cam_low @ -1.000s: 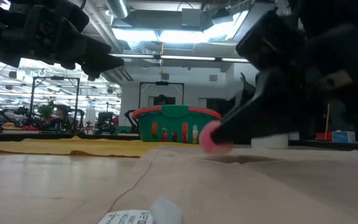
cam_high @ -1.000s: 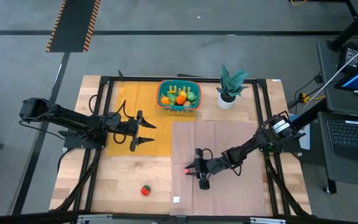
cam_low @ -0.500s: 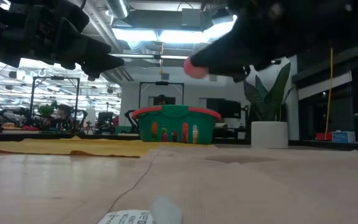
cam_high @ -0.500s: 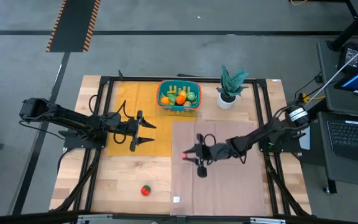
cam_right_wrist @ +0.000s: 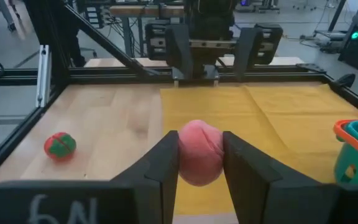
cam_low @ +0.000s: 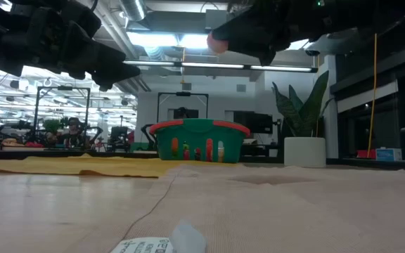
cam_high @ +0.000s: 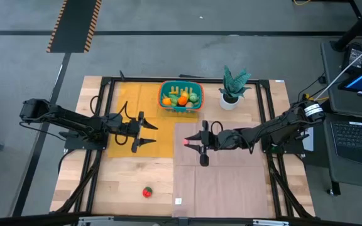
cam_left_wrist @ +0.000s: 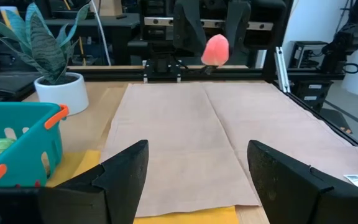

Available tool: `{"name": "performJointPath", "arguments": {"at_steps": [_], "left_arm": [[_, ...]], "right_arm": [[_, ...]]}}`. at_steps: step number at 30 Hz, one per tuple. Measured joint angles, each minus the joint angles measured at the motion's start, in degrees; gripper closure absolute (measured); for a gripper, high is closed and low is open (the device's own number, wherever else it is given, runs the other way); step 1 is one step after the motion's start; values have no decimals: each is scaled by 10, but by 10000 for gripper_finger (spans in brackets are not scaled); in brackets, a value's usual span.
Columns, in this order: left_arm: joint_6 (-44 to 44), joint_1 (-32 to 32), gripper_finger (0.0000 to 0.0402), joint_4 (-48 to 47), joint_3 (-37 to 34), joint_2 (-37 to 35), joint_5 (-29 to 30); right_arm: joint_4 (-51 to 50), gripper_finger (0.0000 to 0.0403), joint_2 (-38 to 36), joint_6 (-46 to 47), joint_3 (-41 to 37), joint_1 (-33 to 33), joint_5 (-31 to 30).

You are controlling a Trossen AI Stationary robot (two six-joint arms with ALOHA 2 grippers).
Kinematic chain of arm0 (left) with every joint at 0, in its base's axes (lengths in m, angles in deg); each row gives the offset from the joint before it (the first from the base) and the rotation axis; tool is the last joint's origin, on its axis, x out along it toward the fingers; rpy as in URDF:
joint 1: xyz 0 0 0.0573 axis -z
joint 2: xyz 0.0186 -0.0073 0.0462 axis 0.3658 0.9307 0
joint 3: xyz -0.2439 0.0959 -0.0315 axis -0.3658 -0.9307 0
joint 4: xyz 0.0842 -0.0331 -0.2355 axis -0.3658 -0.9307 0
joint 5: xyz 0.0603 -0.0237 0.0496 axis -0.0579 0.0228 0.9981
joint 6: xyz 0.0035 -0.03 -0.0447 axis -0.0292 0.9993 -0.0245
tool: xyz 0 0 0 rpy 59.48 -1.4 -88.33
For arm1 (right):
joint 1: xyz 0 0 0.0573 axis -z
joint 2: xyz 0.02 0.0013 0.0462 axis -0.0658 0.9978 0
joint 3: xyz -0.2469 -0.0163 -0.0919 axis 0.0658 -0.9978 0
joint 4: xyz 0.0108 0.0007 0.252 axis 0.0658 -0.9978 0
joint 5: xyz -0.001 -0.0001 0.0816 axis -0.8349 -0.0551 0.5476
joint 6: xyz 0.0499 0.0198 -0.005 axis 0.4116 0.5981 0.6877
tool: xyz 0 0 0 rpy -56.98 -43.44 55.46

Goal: Pick and placing Produce into tupperware
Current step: Put the pink peach into the blue basket

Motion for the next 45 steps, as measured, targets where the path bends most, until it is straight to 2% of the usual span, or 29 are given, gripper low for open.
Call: {"name": "performJointPath", "arguments": {"at_steps": [5, 15, 19, 22, 29, 34, 45], "left_arm": [[1, 0, 137, 0, 0, 0, 16], [0, 0, 137, 0, 0, 0, 90], [-10, 0, 137, 0, 0, 0, 109], [-26, 0, 137, 0, 0, 0, 110], [-29, -1, 137, 0, 0, 0, 110], [-29, -17, 137, 0, 0, 0, 110], [-27, -58, 137, -21, 0, 0, 110]], "right_arm": [[-2, 288, -1, 1, 0, 14, -20], [-5, 288, -1, 7, 0, 57, -193], [-5, 288, -1, 7, 0, 79, -230], [-6, 288, -1, 12, 0, 98, -217], [-16, 288, 5, 50, 0, 168, -118], [-21, 288, 14, 45, 9, 214, -87], [-231, 288, 84, -10, 180, 303, -21]]}}
